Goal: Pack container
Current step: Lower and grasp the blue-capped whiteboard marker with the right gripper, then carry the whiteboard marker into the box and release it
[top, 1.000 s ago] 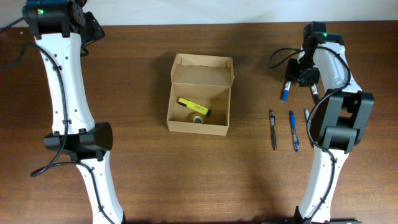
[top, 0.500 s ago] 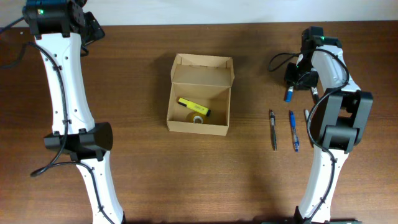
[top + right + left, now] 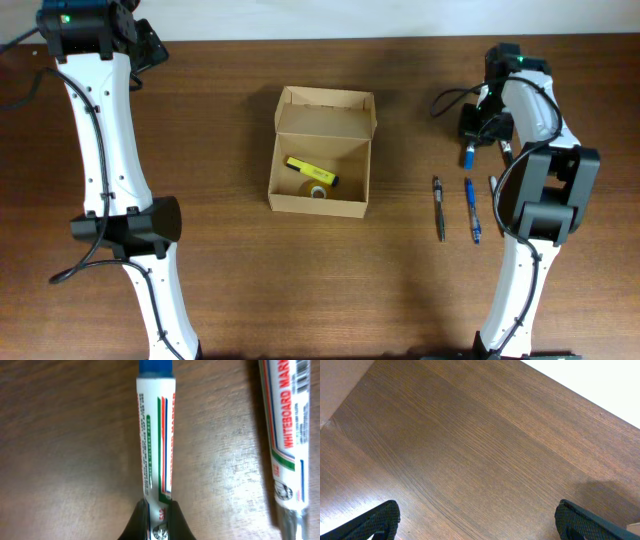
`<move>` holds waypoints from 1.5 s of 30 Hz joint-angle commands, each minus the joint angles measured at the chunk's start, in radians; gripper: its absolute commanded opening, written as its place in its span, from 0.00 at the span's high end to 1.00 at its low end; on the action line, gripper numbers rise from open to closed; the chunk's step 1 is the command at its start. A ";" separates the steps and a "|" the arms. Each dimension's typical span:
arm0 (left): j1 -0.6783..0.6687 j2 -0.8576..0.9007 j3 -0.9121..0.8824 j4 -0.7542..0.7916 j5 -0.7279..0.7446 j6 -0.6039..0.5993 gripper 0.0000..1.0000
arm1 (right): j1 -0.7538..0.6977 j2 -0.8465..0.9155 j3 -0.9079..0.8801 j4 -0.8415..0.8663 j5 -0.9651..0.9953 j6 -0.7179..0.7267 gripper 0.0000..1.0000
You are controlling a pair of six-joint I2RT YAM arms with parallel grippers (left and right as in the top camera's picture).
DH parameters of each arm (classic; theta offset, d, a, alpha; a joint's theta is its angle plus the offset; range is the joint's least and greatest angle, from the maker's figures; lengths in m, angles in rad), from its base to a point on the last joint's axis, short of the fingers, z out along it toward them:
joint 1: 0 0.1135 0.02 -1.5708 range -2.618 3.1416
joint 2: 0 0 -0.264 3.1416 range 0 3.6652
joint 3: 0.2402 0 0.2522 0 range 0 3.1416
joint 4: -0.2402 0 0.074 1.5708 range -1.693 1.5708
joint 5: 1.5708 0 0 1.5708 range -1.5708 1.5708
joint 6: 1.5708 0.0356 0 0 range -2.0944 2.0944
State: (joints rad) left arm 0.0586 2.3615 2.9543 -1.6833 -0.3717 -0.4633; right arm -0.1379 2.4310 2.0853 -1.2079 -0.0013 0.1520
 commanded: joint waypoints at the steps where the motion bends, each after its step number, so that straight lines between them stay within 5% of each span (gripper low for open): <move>1: 0.003 -0.034 -0.004 -0.001 -0.010 0.009 0.00 | 0.010 -0.022 0.169 -0.065 -0.044 -0.127 0.97; 11: 0.003 -0.034 -0.004 -0.001 -0.010 0.009 0.00 | 0.148 -0.102 0.696 -0.314 -0.048 -0.357 0.96; 18: 0.003 -0.034 -0.004 -0.001 -0.010 0.009 0.00 | 0.335 -0.128 0.734 -0.424 -0.130 -0.707 0.96; 28: 0.003 -0.034 -0.004 -0.001 -0.010 0.009 0.00 | 0.574 -0.108 0.632 -0.431 -0.173 -1.009 0.96; 45: 0.003 -0.034 -0.004 -0.001 -0.010 0.009 0.00 | 0.668 -0.063 0.044 -0.141 -0.160 -1.032 0.96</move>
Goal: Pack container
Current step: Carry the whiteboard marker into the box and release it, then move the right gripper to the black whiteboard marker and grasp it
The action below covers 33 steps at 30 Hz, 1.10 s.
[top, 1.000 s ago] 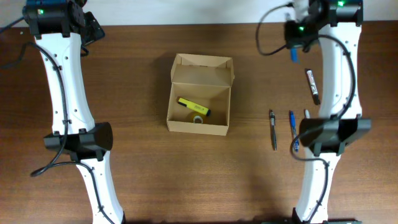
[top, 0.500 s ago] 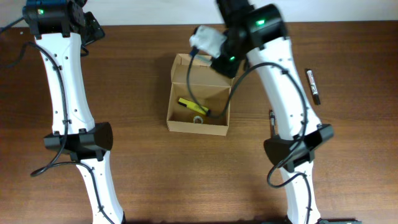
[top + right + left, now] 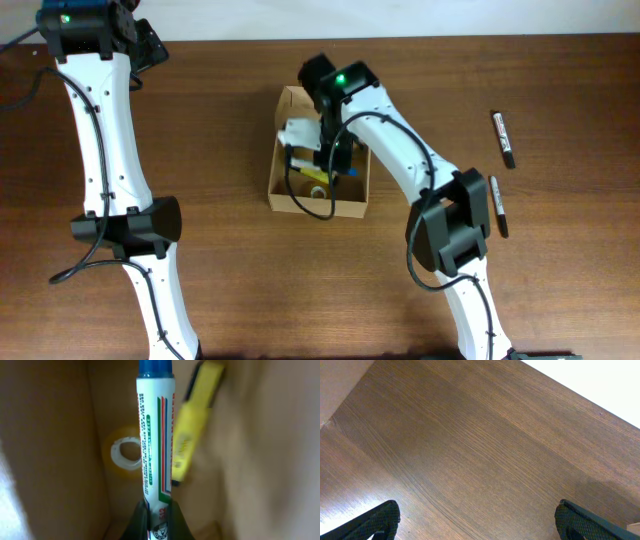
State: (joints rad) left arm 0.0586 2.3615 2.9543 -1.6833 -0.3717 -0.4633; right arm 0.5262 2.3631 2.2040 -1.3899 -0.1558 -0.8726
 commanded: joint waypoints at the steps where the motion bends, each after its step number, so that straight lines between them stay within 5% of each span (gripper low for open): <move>1: 0.003 -0.034 -0.004 -0.001 -0.010 0.009 0.00 | 0.004 0.005 -0.101 0.065 -0.006 0.006 0.96; 4: 0.003 -0.034 -0.004 -0.001 -0.010 0.009 0.00 | 0.004 0.005 -0.142 0.086 -0.006 0.021 0.92; 8: 0.003 -0.034 -0.004 -0.001 -0.010 0.009 0.00 | 0.004 0.000 -0.137 0.084 0.006 0.049 0.59; 24: 0.003 -0.034 -0.004 -0.001 -0.010 0.009 0.00 | -0.053 -0.306 0.193 0.010 0.223 0.440 0.46; 33: 0.003 -0.034 -0.004 -0.001 -0.010 0.009 0.00 | -0.504 -0.391 0.150 0.079 0.167 0.632 0.44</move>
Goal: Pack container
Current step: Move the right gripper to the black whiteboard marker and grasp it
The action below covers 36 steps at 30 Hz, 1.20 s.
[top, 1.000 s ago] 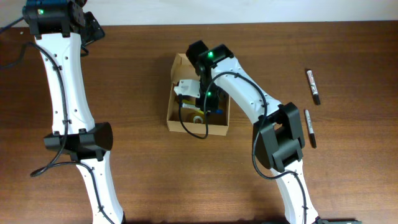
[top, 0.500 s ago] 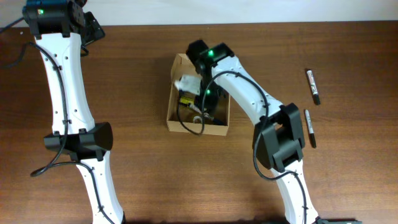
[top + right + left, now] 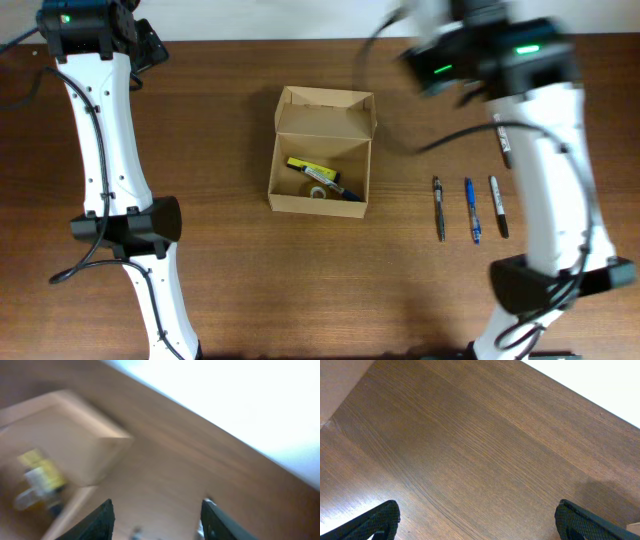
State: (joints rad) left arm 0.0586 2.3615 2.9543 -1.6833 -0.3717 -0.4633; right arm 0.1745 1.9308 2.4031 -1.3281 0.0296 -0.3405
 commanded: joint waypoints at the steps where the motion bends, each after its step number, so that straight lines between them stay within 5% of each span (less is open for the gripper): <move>1: 0.003 -0.034 -0.004 -0.001 -0.010 0.009 0.00 | -0.217 0.047 -0.078 0.042 -0.062 0.100 0.44; 6: 0.003 -0.034 -0.004 -0.001 -0.010 0.009 0.00 | -0.457 0.096 -0.284 0.189 -0.237 0.099 0.43; 11: 0.003 -0.034 -0.004 -0.001 -0.010 0.009 0.00 | -0.544 0.153 -0.457 0.328 -0.236 0.087 0.38; 25: 0.003 -0.034 -0.004 -0.001 -0.010 0.009 0.00 | -0.515 0.283 -0.531 0.375 -0.069 -0.101 0.29; 36: 0.003 -0.034 -0.004 -0.001 -0.010 0.009 0.00 | -0.488 0.338 -0.531 0.345 0.005 -0.085 0.27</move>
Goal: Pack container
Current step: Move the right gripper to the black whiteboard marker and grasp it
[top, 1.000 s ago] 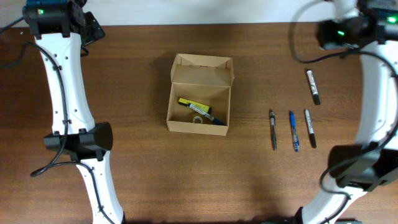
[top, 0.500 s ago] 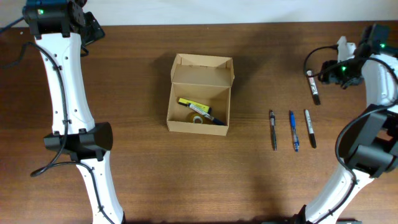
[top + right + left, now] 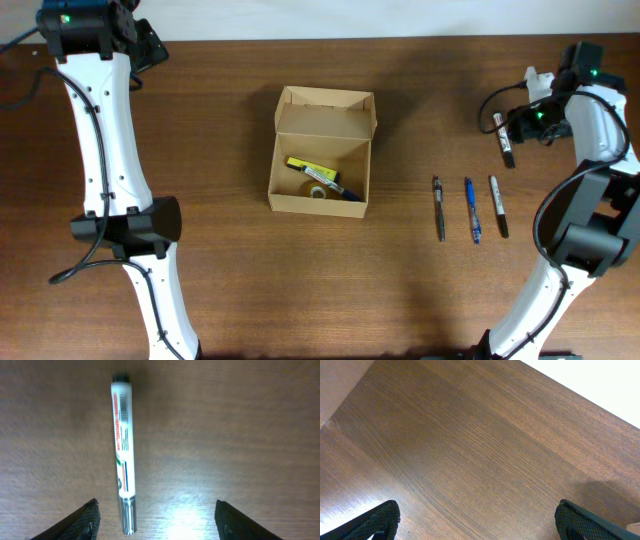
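An open cardboard box (image 3: 320,152) sits mid-table with a yellow highlighter (image 3: 310,168), a tape roll (image 3: 318,191) and a blue-capped marker (image 3: 345,192) inside. My right gripper (image 3: 528,118) hangs open above a black whiteboard marker (image 3: 503,138) at the far right; in the right wrist view that marker (image 3: 123,465) lies lengthwise between the spread fingers (image 3: 85,521), nearer the left one. My left gripper (image 3: 477,522) is open over bare wood at the back left corner.
Three pens lie in a row right of the box: a dark one (image 3: 438,208), a blue one (image 3: 471,209) and a black one (image 3: 497,205). The table's back edge runs just behind both arms.
My right arm has gone from high above the table's back right down to the far-right marker, gripper open over it. The left arm has not moved.
My right gripper was shut on a blue-capped whiteboard marker at the far right. Then it held that marker inside the box. Then the marker lay in the box and the gripper was open, high up. Now it hovers open over the black marker.
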`<move>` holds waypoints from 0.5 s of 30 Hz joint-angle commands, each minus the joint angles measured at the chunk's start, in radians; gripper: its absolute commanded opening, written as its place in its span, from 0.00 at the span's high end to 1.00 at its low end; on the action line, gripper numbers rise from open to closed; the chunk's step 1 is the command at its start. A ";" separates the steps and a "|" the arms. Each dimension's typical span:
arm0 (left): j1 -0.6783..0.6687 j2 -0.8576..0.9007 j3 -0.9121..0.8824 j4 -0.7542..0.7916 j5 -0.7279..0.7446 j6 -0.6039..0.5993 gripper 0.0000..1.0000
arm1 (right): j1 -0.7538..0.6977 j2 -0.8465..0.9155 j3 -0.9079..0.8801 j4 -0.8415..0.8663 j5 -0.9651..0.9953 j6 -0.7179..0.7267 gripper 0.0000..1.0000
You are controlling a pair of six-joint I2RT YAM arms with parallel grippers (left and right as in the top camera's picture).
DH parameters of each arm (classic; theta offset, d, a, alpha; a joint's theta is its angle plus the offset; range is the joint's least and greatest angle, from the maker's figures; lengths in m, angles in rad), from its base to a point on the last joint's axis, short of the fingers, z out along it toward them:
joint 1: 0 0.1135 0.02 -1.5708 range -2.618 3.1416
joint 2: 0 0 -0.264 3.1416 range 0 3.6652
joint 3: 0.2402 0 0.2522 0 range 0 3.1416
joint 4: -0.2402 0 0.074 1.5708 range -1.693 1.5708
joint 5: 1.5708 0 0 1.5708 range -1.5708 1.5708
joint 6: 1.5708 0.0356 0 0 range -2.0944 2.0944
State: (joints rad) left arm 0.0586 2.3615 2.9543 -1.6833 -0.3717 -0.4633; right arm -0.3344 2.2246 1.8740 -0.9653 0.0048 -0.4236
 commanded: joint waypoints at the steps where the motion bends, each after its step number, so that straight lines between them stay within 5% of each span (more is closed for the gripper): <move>1: 0.003 -0.034 -0.004 -0.001 -0.010 0.009 0.00 | 0.025 0.055 -0.002 -0.022 0.030 0.003 0.26; 15: 0.003 -0.034 -0.004 -0.001 -0.010 0.009 0.00 | 0.079 0.142 -0.002 -0.034 0.034 0.045 0.32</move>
State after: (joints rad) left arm 0.0586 2.3615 2.9543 -1.6833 -0.3717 -0.4633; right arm -0.2604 2.3348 1.8740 -0.9936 0.0193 -0.3943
